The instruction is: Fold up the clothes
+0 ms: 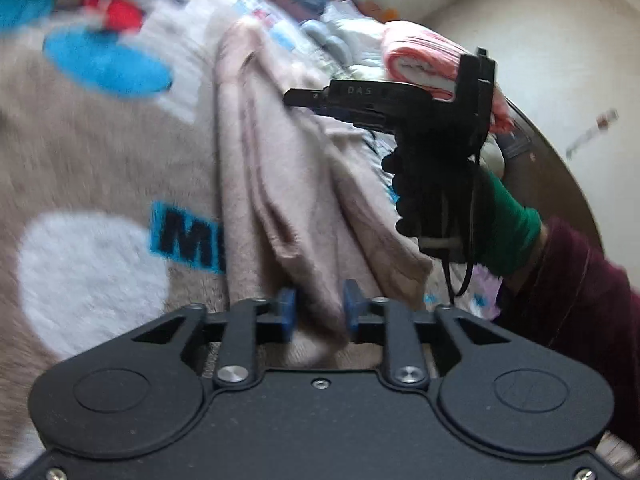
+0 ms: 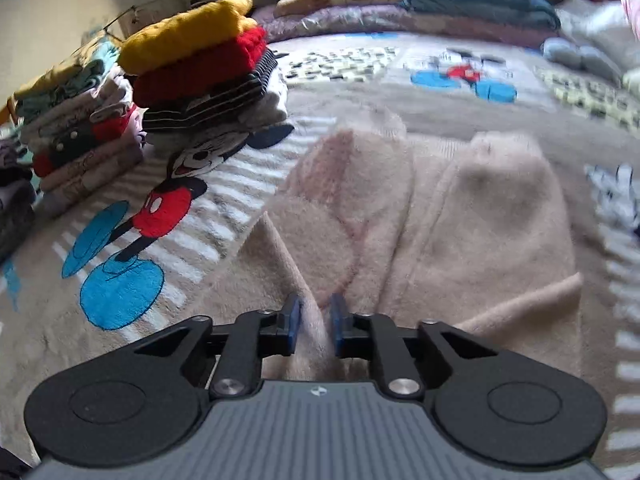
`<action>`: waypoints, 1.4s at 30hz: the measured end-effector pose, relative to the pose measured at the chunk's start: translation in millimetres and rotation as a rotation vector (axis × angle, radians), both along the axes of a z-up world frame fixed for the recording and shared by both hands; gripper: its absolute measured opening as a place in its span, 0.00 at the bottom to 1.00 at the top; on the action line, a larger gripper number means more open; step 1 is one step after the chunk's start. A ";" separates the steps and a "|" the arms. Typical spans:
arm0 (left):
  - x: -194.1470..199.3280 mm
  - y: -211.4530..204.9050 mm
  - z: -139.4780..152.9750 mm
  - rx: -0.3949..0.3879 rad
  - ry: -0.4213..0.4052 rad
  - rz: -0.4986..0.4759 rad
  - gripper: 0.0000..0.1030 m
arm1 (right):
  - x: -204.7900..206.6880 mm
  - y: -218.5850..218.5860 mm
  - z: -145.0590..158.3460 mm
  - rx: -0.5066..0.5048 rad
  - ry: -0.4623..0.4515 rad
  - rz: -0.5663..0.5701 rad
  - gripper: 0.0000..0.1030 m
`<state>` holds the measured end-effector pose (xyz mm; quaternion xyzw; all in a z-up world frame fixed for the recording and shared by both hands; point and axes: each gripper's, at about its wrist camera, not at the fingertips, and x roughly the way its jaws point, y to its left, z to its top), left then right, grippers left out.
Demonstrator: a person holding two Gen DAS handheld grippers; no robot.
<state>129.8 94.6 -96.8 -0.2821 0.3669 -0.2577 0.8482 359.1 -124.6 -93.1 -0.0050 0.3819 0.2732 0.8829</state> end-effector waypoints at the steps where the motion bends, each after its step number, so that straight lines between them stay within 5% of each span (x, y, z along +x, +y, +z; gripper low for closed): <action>1: -5.3 2.3 6.3 0.024 -0.034 0.004 0.25 | -3.4 -0.9 6.1 0.000 -0.022 0.003 0.20; 7: -26.4 -4.3 38.2 0.175 -0.311 0.054 0.25 | -32.0 -13.0 40.1 0.020 -0.110 0.043 0.21; 10: -21.3 -27.4 37.0 0.271 -0.370 0.036 0.25 | -48.3 -9.7 41.1 -0.001 -0.118 0.086 0.20; 20: 4.6 -45.2 8.1 0.438 -0.295 -0.016 0.26 | -46.6 0.9 -7.5 -0.036 0.014 0.013 0.14; 26: 0.0 -41.4 12.6 0.420 -0.352 0.002 0.26 | -74.5 -54.2 67.3 0.131 -0.079 -0.021 0.18; 30: -5.4 -50.3 15.8 0.434 -0.370 -0.002 0.26 | -117.9 -100.1 85.4 0.158 -0.159 -0.057 0.20; 35: -4.5 -60.6 12.3 0.451 -0.356 0.007 0.26 | -171.1 -129.1 53.8 0.159 -0.197 -0.100 0.20; 40: 2.6 -72.4 -5.3 0.558 -0.300 0.011 0.27 | -186.3 -130.3 -22.9 0.108 -0.117 -0.170 0.19; 42: 0.9 -68.1 -0.6 0.528 -0.302 0.024 0.27 | -198.8 -133.2 -36.5 0.121 -0.185 -0.184 0.18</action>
